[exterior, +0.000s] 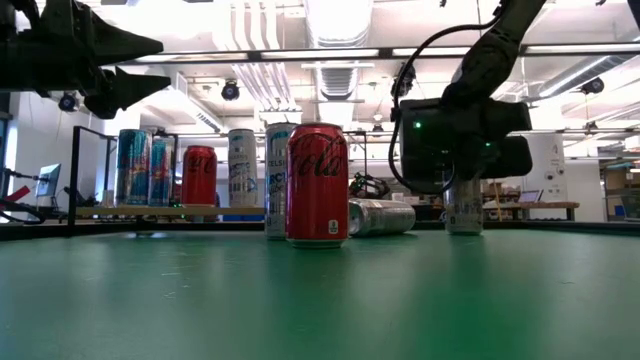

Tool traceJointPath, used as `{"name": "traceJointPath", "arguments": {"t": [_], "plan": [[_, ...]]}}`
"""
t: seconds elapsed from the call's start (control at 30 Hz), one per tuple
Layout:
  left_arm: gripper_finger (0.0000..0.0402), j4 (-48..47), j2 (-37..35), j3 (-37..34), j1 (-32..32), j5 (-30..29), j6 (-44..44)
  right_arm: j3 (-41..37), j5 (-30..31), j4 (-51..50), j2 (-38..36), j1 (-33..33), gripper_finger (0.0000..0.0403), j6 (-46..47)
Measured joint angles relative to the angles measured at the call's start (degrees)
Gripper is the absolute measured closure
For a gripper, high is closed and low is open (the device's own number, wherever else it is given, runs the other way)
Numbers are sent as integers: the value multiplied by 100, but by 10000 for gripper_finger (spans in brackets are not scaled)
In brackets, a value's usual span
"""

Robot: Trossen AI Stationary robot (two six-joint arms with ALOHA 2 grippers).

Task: Place canned beverage on shelf
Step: Move the white yellow soda can to the center

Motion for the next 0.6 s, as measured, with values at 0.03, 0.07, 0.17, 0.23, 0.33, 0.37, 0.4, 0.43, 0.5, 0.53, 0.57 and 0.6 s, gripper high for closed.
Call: {"name": "traceJointPath", "arguments": {"t": [0.03, 0.07, 0.17, 0.23, 0.33, 0.37, 0.4, 0.43, 0.5, 0.53, 0.57, 0.6], "plan": [[27, -2, 0, 1, 2, 0, 0, 0, -49, 8, 0, -1, 110, 11], [27, 0, -1, 2, -1, -1, 0, 0, -85, 19, 0, -1, 134, 30], [27, -2, -1, 0, 1, 2, 0, 2, -156, 24, 0, 36, 177, 109], [27, 0, 0, 2, 0, 0, 0, 18, -172, -26, -4, 161, 177, 78], [27, 0, 0, 0, 1, 0, 0, 131, -215, -144, -9, 510, 177, -188], [27, -1, 0, 2, 0, 1, 0, 197, -215, -226, -9, 629, 177, -213], [27, 0, -1, 1, 0, -1, 0, 278, -175, -353, -9, 765, 177, -218], [27, 0, 1, 1, 1, 2, 0, 371, -122, -497, -9, 893, 177, -214], [27, -2, 1, 2, 0, 1, 0, 587, -100, -791, -9, 1154, 177, -93], [27, 0, 0, 2, -1, -1, 0, 701, -109, -991, -9, 1285, 177, 32], [27, 0, -1, 0, 1, -1, 0, 818, -117, -1179, -9, 1427, 177, 183], [27, 0, 2, 0, 1, 1, 0, 939, -128, -1360, -9, 1571, 177, 346]]}}
